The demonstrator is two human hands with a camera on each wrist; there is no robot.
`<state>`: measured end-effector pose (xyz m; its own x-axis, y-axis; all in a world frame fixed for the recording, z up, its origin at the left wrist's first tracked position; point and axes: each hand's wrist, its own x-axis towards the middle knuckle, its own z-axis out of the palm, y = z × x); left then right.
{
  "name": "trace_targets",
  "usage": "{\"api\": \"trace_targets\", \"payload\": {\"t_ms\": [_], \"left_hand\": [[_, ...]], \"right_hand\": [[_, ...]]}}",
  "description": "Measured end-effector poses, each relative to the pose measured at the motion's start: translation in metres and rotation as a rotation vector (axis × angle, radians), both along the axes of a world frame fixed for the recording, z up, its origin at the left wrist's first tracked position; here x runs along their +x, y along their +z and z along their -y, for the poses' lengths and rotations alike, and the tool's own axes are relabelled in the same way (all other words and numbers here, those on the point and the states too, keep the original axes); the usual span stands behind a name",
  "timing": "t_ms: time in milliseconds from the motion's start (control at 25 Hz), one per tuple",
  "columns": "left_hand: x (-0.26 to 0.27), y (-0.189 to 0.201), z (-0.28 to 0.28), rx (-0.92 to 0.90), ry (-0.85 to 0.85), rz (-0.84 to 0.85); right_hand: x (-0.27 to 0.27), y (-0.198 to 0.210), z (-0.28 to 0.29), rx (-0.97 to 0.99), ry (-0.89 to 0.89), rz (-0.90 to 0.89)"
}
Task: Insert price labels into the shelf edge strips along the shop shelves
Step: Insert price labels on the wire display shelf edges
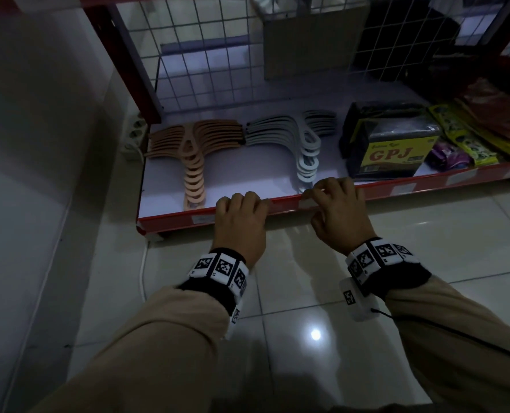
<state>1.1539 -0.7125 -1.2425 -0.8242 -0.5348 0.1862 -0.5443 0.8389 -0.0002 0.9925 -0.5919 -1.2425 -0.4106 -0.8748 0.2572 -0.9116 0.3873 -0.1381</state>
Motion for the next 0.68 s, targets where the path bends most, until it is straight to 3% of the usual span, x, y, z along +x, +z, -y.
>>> {"api": "trace_targets", "payload": {"t_ms": [320,480,680], "left_hand": [[0.07,0.0,0.029,0.054,0.224,-0.021],[0.101,-0.002,0.042,0.122,0.188,0.03],[0.103,-0.007,0.039,0.177,0.184,-0.03]], "right_hand": [[0.059,-0.001,0.054,0.043,0.24,0.022],[0.083,-0.007,0.076,0.026,0.286,0.044],[0.1,-0.015,0.082,-0.068,0.347,0.131]]}}
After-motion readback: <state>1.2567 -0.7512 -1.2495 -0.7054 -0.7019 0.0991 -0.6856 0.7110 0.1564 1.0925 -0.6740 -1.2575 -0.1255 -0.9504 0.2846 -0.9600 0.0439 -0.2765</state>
